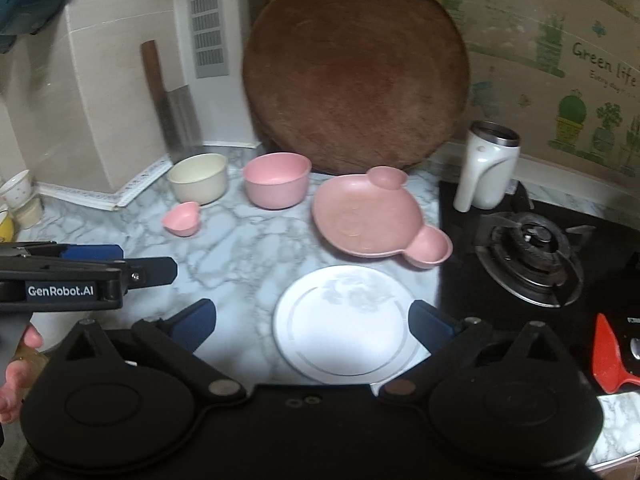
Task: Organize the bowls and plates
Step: 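Move both grippers to the white plate with the floral print, then close both grippers on the rim of the floral plate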
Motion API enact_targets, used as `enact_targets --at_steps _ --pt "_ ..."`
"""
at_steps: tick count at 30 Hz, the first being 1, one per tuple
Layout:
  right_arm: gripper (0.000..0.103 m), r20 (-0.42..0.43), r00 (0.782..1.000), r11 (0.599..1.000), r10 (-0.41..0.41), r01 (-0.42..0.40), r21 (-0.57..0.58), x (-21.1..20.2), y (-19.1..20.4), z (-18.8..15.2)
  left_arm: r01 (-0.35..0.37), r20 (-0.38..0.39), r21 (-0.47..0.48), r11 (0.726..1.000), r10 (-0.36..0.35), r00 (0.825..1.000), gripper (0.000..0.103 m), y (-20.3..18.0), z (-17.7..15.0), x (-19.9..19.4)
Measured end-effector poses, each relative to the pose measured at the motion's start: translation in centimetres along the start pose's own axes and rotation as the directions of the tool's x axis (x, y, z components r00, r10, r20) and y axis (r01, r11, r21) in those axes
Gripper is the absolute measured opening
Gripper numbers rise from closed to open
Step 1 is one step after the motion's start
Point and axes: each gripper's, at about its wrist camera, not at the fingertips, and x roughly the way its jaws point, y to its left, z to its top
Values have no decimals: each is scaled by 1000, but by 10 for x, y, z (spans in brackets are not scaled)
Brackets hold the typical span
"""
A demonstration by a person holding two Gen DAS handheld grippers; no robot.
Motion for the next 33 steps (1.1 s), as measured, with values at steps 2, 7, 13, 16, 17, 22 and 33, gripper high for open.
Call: enact_targets --at_steps 2,7,13,16,17,22,33 --pt "103 -1 1000 1000 -13 13 10 3 -10 -2 6 -11 2 1000 -6 1000 78 -7 0 10" --pt "103 -30 999 999 -17 18 48 17 -35 -6 31 -58 12 999 -30 998 78 -18 -2 38" --pt "95 -99 995 995 -20 30 97 53 -61 -8 27 -140 -2 1000 -27 990 78 -25 -6 79" --pt "89 -140 990 991 -1 20 134 71 -72 -8 11 -179 -12 1000 -13 984 78 -27 -9 97" --pt "86 -150 989 989 11 12 147 76 -76 -8 11 -185 -13 1000 -13 983 78 -29 -9 102" --pt "75 -193 979 974 73 -29 224 98 -93 -5 35 -224 -45 998 -44 974 78 -30 -9 121" --pt "48 -266 958 960 107 -31 277 126 -108 -7 58 -284 -116 992 -89 955 50 -22 -6 144"
